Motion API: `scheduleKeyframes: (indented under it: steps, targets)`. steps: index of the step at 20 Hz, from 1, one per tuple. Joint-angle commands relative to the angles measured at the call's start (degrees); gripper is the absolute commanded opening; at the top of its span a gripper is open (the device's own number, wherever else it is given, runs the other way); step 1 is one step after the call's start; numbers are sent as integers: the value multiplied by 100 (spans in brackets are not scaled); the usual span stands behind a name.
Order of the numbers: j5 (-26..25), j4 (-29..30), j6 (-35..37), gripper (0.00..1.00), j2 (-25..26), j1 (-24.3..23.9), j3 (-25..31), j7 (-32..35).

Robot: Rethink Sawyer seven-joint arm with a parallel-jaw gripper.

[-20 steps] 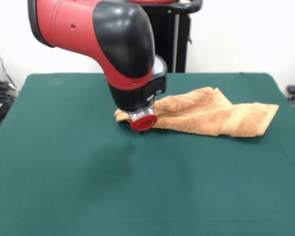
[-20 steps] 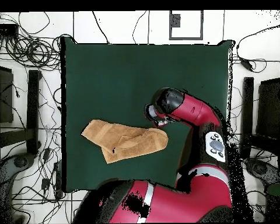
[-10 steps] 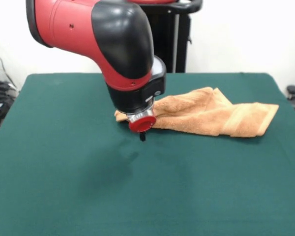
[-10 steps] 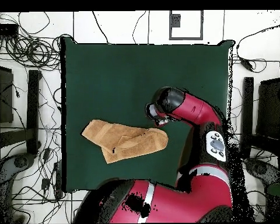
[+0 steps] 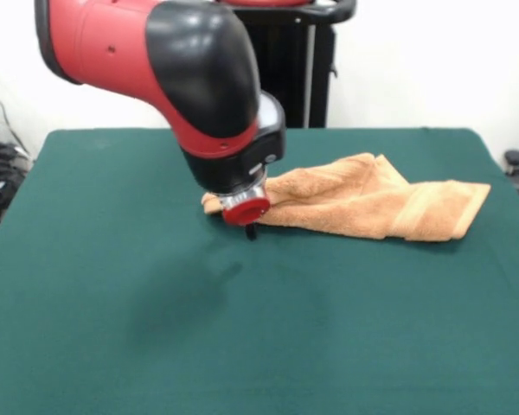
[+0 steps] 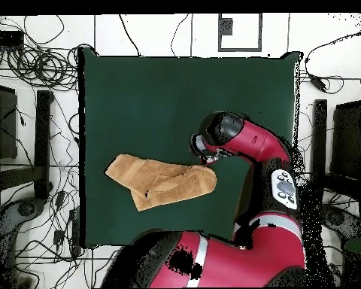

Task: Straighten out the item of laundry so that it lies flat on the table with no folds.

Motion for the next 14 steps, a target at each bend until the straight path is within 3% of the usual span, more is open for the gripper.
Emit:
scheduleKeyframes:
  steps: [1, 5, 7, 11, 14]
  targets:
    - [121, -164, 2095, 100, 187, -555, 998, -539]
    - [104, -218, 2893, 100, 141, -787, 1197, -544]
    - [65, -160, 2928, 100, 157, -868, 1261, -629]
    - [-56, -143, 2757, 100, 426, -1061, 1468, -976]
    - [-287, -318, 2188, 100, 709, -1110, 1510, -1152]
